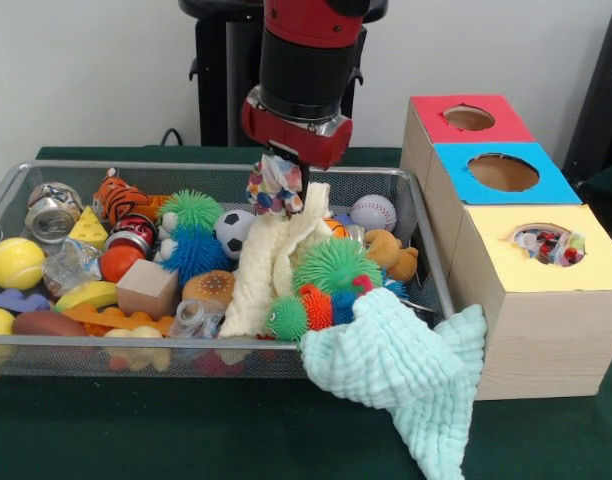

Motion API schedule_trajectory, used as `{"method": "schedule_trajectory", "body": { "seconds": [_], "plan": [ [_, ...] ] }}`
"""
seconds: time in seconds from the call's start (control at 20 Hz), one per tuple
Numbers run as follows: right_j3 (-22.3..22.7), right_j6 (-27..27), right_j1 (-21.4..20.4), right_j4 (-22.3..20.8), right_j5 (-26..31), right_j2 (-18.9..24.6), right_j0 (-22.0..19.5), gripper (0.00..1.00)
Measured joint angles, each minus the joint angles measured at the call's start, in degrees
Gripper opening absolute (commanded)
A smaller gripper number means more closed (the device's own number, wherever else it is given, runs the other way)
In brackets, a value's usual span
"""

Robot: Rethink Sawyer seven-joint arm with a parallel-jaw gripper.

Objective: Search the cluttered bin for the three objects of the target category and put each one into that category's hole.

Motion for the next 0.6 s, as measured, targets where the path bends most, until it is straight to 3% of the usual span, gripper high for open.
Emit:
{"method": "schedule_trajectory", "body": {
  "seconds": [0.6],
  "plan": [
    [-0.2, 0.0, -1.0, 4.6, 4.1, -4.9, 2.9, 0.00]
  ]
}}
